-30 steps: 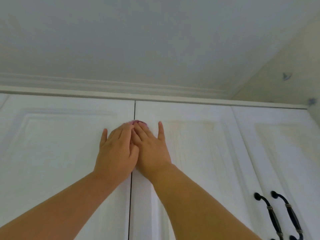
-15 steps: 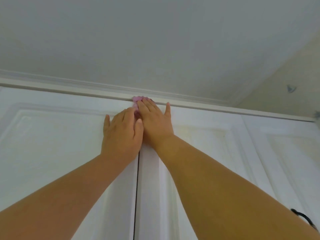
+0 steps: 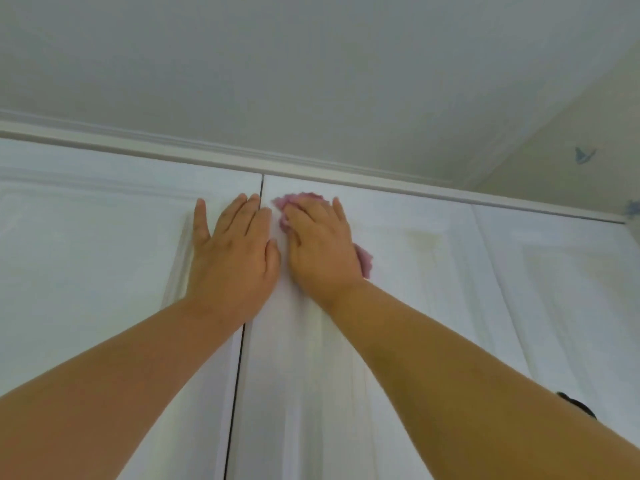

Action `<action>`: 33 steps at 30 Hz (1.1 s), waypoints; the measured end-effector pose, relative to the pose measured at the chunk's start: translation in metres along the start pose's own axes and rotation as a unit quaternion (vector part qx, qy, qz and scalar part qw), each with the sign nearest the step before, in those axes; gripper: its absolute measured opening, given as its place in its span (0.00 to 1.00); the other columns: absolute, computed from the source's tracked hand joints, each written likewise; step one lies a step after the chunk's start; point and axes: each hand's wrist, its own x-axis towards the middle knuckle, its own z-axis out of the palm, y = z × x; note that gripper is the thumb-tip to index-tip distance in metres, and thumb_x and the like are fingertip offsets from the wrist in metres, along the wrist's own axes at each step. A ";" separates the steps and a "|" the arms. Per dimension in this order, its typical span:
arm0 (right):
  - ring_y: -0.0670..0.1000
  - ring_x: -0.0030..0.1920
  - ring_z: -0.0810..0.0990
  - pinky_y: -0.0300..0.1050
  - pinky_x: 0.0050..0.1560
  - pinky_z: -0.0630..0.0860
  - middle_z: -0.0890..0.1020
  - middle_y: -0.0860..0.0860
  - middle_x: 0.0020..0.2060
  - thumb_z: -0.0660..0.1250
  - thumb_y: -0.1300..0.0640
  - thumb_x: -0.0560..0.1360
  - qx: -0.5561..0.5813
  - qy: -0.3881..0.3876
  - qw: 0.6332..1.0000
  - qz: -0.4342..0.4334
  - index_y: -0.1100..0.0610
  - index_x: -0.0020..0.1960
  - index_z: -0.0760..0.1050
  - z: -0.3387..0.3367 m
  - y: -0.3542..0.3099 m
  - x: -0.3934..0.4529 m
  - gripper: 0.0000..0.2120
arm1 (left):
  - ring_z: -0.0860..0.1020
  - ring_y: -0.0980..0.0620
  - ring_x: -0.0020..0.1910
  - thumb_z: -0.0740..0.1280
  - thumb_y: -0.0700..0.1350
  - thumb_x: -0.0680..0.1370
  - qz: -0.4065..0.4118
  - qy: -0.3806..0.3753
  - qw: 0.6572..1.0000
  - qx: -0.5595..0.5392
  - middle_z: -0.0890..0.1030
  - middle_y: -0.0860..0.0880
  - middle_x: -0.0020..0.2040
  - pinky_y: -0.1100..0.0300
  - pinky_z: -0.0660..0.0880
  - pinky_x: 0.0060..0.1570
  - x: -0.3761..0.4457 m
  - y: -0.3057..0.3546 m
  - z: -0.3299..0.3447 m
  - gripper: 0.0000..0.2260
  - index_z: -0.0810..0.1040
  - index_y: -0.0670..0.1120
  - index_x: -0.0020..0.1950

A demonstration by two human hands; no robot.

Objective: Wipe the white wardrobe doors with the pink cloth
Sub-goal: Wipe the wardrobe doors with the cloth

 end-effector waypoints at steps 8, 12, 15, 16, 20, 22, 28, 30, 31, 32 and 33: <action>0.47 0.73 0.68 0.54 0.80 0.41 0.75 0.46 0.70 0.54 0.61 0.80 -0.083 -0.023 0.995 0.044 0.50 0.71 0.73 -0.055 0.073 -0.046 0.23 | 0.74 0.44 0.69 0.47 0.50 0.80 0.048 -0.003 0.998 -0.028 0.79 0.43 0.65 0.40 0.47 0.77 0.013 0.038 -0.008 0.26 0.75 0.41 0.68; 0.47 0.75 0.64 0.55 0.80 0.43 0.72 0.46 0.71 0.52 0.61 0.82 -0.156 -0.029 0.974 0.158 0.51 0.74 0.68 -0.099 0.142 -0.076 0.23 | 0.75 0.44 0.68 0.45 0.50 0.80 0.064 -0.016 0.997 -0.027 0.80 0.44 0.64 0.41 0.48 0.77 0.013 0.052 0.002 0.27 0.76 0.41 0.67; 0.51 0.73 0.65 0.53 0.79 0.50 0.73 0.49 0.70 0.47 0.54 0.81 -0.151 -0.001 0.972 0.181 0.53 0.75 0.68 -0.089 0.139 -0.077 0.25 | 0.70 0.45 0.73 0.44 0.50 0.81 0.067 -0.020 0.997 -0.028 0.76 0.43 0.70 0.40 0.50 0.77 0.007 0.048 0.013 0.28 0.75 0.40 0.69; 0.53 0.72 0.67 0.53 0.78 0.54 0.74 0.51 0.68 0.45 0.51 0.79 -0.125 0.018 0.976 0.176 0.54 0.74 0.69 -0.082 0.126 -0.073 0.28 | 0.68 0.45 0.74 0.45 0.50 0.81 0.067 -0.020 0.997 -0.032 0.75 0.43 0.71 0.40 0.51 0.77 0.005 0.047 0.016 0.28 0.74 0.39 0.71; 0.53 0.72 0.67 0.51 0.78 0.51 0.74 0.51 0.69 0.46 0.49 0.80 -0.028 -0.016 0.998 0.053 0.53 0.74 0.70 -0.056 0.078 -0.065 0.27 | 0.68 0.44 0.74 0.47 0.49 0.81 0.070 -0.001 0.997 -0.034 0.74 0.41 0.71 0.40 0.53 0.76 0.003 0.049 0.022 0.26 0.74 0.38 0.71; 0.47 0.76 0.62 0.54 0.80 0.45 0.70 0.46 0.73 0.46 0.49 0.84 -0.023 -0.058 0.998 0.024 0.48 0.77 0.66 -0.060 0.082 -0.063 0.24 | 0.68 0.44 0.74 0.48 0.49 0.81 0.068 0.002 0.997 -0.027 0.74 0.41 0.71 0.40 0.53 0.76 0.002 0.048 0.021 0.26 0.74 0.38 0.71; 0.43 0.77 0.59 0.60 0.79 0.38 0.66 0.41 0.75 0.45 0.50 0.86 -0.151 -0.042 0.978 0.138 0.44 0.78 0.62 -0.107 0.164 -0.090 0.23 | 0.67 0.44 0.75 0.47 0.50 0.81 0.066 0.000 0.998 -0.021 0.73 0.41 0.72 0.39 0.52 0.77 0.002 0.051 0.021 0.27 0.72 0.38 0.71; 0.43 0.80 0.52 0.57 0.79 0.34 0.59 0.42 0.79 0.41 0.48 0.85 -0.175 -0.076 0.972 0.135 0.46 0.81 0.54 -0.109 0.172 -0.093 0.25 | 0.67 0.43 0.75 0.47 0.50 0.81 0.068 0.001 0.997 -0.018 0.73 0.40 0.72 0.40 0.53 0.77 0.001 0.051 0.022 0.27 0.72 0.38 0.71; 0.44 0.80 0.48 0.55 0.78 0.33 0.55 0.43 0.81 0.40 0.47 0.85 -0.171 -0.081 0.971 0.143 0.47 0.82 0.51 -0.105 0.171 -0.088 0.25 | 0.67 0.43 0.75 0.47 0.49 0.81 0.068 0.001 0.998 -0.019 0.73 0.40 0.72 0.40 0.53 0.77 0.002 0.051 0.022 0.26 0.72 0.37 0.71; 0.45 0.81 0.45 0.54 0.78 0.33 0.51 0.45 0.81 0.41 0.47 0.85 -0.163 -0.079 0.970 0.160 0.49 0.83 0.48 -0.100 0.167 -0.081 0.26 | 0.67 0.42 0.75 0.47 0.49 0.81 0.067 0.000 0.997 -0.023 0.73 0.39 0.72 0.40 0.54 0.77 0.002 0.052 0.021 0.27 0.72 0.37 0.71; 0.47 0.81 0.44 0.54 0.78 0.34 0.50 0.47 0.82 0.42 0.47 0.85 -0.153 -0.074 0.969 0.180 0.51 0.83 0.47 -0.095 0.162 -0.075 0.27 | 0.66 0.43 0.75 0.46 0.50 0.81 0.065 -0.002 0.997 -0.030 0.73 0.39 0.72 0.41 0.53 0.77 0.001 0.052 0.022 0.27 0.72 0.37 0.72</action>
